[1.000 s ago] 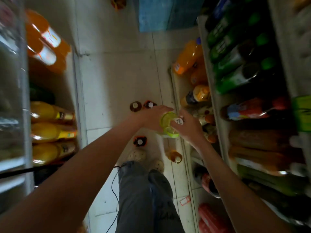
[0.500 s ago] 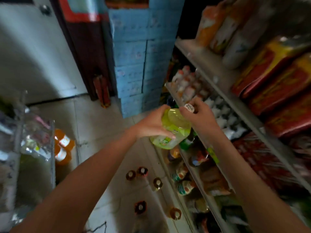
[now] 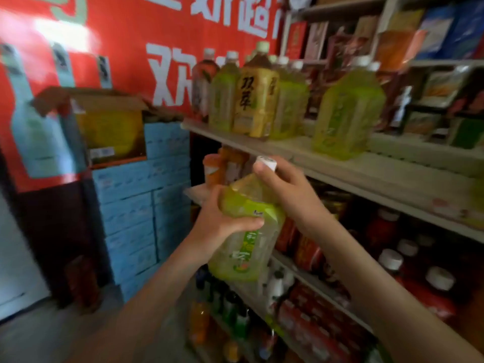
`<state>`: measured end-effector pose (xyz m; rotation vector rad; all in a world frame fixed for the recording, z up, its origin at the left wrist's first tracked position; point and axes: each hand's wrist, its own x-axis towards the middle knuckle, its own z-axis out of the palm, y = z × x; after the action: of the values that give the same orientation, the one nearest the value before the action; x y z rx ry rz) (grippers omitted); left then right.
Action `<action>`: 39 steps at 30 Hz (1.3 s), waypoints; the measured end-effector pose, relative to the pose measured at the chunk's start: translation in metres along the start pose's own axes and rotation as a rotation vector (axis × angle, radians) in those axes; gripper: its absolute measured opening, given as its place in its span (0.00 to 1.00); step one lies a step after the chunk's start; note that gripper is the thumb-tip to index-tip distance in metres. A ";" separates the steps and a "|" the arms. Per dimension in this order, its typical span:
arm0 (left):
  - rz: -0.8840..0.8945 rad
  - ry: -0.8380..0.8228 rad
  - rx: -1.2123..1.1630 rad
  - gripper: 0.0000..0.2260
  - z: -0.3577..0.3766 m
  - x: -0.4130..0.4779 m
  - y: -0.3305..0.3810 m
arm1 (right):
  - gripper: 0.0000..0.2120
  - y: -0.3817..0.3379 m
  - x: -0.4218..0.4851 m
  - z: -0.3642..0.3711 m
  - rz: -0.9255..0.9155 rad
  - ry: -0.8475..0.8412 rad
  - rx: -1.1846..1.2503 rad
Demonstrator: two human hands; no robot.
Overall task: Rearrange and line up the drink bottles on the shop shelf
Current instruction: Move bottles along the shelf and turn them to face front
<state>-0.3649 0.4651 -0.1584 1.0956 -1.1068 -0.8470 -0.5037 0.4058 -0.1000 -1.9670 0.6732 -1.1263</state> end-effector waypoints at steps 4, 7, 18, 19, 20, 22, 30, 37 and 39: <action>0.026 -0.024 -0.049 0.41 0.034 0.008 0.047 | 0.14 -0.039 0.003 -0.030 -0.001 0.084 0.037; 0.070 -0.118 -0.108 0.34 0.064 0.008 0.076 | 0.21 -0.070 0.003 -0.058 0.006 0.207 0.021; 0.233 -0.285 -0.160 0.31 0.143 0.028 0.150 | 0.20 -0.149 0.001 -0.163 -0.135 0.264 -0.250; 0.236 -0.302 -0.154 0.31 0.151 0.032 0.155 | 0.18 -0.155 0.001 -0.175 -0.130 0.245 -0.314; 0.246 -0.325 -0.146 0.30 0.161 0.036 0.160 | 0.17 -0.161 0.002 -0.189 -0.125 0.231 -0.378; 0.278 -0.370 -0.120 0.30 0.177 0.045 0.170 | 0.17 -0.172 0.007 -0.213 -0.123 0.223 -0.475; 0.335 -0.487 -0.147 0.28 0.225 0.084 0.184 | 0.12 -0.196 0.033 -0.257 -0.183 0.198 -0.881; 0.239 -0.667 -0.074 0.40 0.247 0.121 0.157 | 0.20 -0.163 0.055 -0.278 0.027 0.301 -1.190; 0.221 -0.723 -0.058 0.40 0.251 0.135 0.148 | 0.22 -0.155 0.057 -0.280 0.088 0.333 -1.267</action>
<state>-0.5714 0.3167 0.0375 0.5980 -1.7485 -1.1238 -0.7114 0.3540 0.1448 -2.6773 1.9834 -1.0566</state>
